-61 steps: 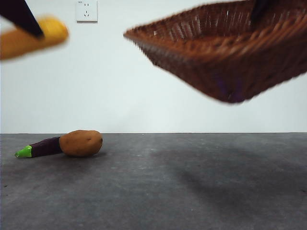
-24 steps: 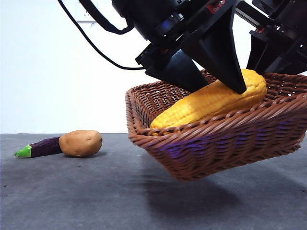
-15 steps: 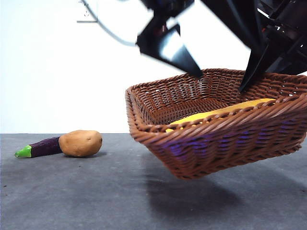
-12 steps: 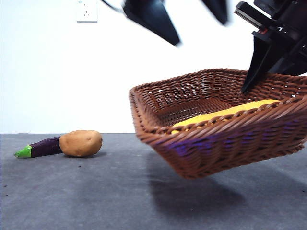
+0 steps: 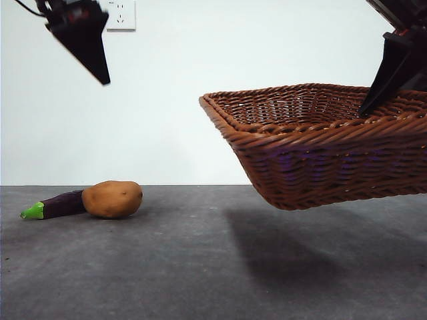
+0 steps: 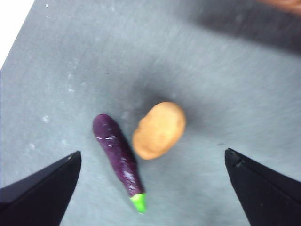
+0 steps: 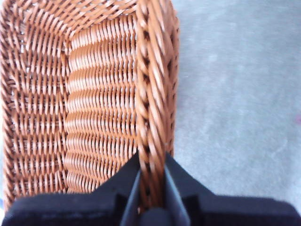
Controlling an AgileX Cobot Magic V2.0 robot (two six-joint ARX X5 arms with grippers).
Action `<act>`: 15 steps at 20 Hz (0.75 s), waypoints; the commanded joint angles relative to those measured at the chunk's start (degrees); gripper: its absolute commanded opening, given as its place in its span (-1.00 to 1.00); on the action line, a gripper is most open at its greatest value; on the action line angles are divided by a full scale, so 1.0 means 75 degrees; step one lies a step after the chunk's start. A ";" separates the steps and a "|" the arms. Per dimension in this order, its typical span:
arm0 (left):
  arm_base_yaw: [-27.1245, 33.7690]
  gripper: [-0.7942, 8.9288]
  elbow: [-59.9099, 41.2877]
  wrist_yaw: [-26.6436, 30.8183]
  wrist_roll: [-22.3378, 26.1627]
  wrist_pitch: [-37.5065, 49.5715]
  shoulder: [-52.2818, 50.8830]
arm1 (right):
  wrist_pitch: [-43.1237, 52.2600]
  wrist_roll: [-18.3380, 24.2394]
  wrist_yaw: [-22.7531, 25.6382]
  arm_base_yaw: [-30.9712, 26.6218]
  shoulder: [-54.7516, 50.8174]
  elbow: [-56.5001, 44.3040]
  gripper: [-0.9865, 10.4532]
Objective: Help me put the vegetables on the table into the basket
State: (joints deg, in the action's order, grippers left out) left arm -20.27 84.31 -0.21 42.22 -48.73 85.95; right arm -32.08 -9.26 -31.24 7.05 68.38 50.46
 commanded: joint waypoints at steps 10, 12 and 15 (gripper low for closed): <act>0.0466 0.26 -0.0026 0.0055 0.1163 0.1052 0.2938 | 0.0297 0.0519 -0.0242 -0.0006 -0.0058 0.0090 -0.85; 0.0539 0.26 -0.0026 0.0050 0.1271 0.1192 0.3182 | 0.0323 0.0539 -0.0242 -0.0006 -0.0058 0.0090 -0.85; 0.0574 0.26 -0.0026 -0.0003 0.1355 0.1615 0.3363 | 0.0431 0.0533 -0.0245 -0.0006 -0.0055 0.0090 -0.85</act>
State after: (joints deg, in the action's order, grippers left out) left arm -16.12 84.31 0.12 51.48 -36.64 110.54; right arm -29.98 -5.23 -32.14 7.05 68.27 50.54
